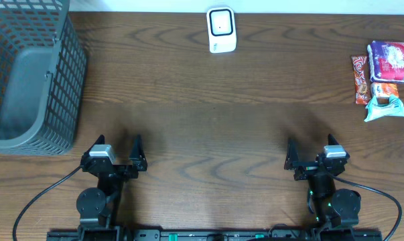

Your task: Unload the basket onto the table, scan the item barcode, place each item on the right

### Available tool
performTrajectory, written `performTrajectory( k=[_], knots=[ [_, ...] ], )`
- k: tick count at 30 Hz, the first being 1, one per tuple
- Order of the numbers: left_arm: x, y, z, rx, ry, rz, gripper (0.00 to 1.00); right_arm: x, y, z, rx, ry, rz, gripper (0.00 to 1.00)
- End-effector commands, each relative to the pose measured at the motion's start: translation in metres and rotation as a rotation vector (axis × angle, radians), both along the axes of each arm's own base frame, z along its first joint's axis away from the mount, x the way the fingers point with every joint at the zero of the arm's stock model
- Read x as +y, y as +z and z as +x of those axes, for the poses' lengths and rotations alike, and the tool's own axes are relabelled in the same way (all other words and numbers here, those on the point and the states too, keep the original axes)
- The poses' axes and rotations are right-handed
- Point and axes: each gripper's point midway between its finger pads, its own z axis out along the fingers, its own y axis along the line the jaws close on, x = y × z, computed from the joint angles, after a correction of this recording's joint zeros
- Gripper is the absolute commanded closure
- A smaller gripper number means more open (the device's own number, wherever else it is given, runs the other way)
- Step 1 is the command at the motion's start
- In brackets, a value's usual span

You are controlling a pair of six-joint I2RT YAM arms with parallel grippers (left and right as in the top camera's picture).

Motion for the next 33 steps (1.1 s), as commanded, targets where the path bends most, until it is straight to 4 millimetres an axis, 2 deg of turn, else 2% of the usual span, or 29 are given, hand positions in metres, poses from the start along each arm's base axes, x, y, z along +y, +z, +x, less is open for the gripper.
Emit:
performTrajectory(
  k=[1,23,33],
  knots=[
    [0.001,-0.0145,-0.0018,0.056,0.004,-0.009,0.02,-0.002,-0.0007,-0.0001,-0.001,-0.01,-0.008,0.01],
    [0.0002,-0.0153,-0.002,0.047,-0.016,0.125,0.02,-0.002,-0.0006,-0.0001,-0.001,-0.01,-0.008,0.01],
    [0.0002,-0.0154,-0.002,0.048,-0.016,0.125,0.02,-0.002,-0.0006,-0.0001,-0.001,-0.01,-0.008,0.01]
  ],
)
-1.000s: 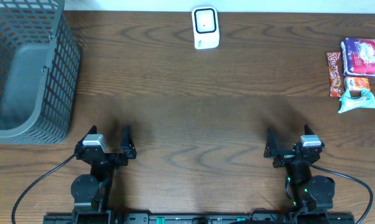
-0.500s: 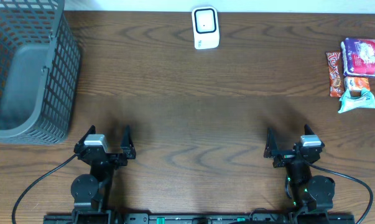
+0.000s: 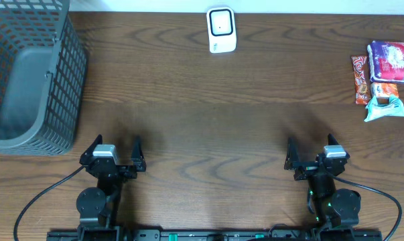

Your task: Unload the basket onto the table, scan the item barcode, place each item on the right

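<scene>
A white barcode scanner stands at the far edge of the table, in the middle. A small heap of snack packets lies at the far right: a purple packet, a red-brown bar, an orange packet and a pale teal packet. My left gripper is low at the near left, open and empty. At the near right my right gripper is also open and empty, well short of the packets.
A grey mesh basket fills the far left corner. Dark wooden table stretches between the arms and the scanner. Cables run from both arm bases along the near edge.
My left gripper has shifted very slightly at the near left and stays open. The right gripper, scanner and packets are where they were.
</scene>
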### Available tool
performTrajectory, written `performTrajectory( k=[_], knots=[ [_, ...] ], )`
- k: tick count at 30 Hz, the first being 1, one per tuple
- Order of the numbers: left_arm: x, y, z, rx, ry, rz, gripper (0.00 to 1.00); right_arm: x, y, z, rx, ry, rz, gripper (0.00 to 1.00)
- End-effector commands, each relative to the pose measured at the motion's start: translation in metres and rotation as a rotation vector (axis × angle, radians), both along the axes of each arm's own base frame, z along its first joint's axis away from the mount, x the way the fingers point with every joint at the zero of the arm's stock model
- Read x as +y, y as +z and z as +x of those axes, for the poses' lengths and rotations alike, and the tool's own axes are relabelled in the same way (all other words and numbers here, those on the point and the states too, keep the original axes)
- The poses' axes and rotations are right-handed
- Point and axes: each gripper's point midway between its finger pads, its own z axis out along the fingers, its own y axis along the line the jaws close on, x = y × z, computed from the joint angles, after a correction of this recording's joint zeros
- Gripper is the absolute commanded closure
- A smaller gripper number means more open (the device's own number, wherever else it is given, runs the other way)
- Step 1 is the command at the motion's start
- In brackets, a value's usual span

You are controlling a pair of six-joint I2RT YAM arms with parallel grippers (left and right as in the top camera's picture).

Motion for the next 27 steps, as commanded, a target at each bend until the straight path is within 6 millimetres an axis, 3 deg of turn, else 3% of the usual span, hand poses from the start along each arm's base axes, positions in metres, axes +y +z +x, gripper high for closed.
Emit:
performTrajectory(
  k=[1,27],
  knots=[
    [-0.0022,-0.0136,-0.0017,0.046,-0.018,0.014,0.02,-0.002,-0.0007,-0.0001,-0.001,-0.01,-0.008,0.01],
    [-0.0025,-0.0137,-0.0017,0.045,-0.02,0.029,0.02,-0.002,-0.0007,-0.0001,-0.001,-0.01,-0.008,0.01]
  ],
)
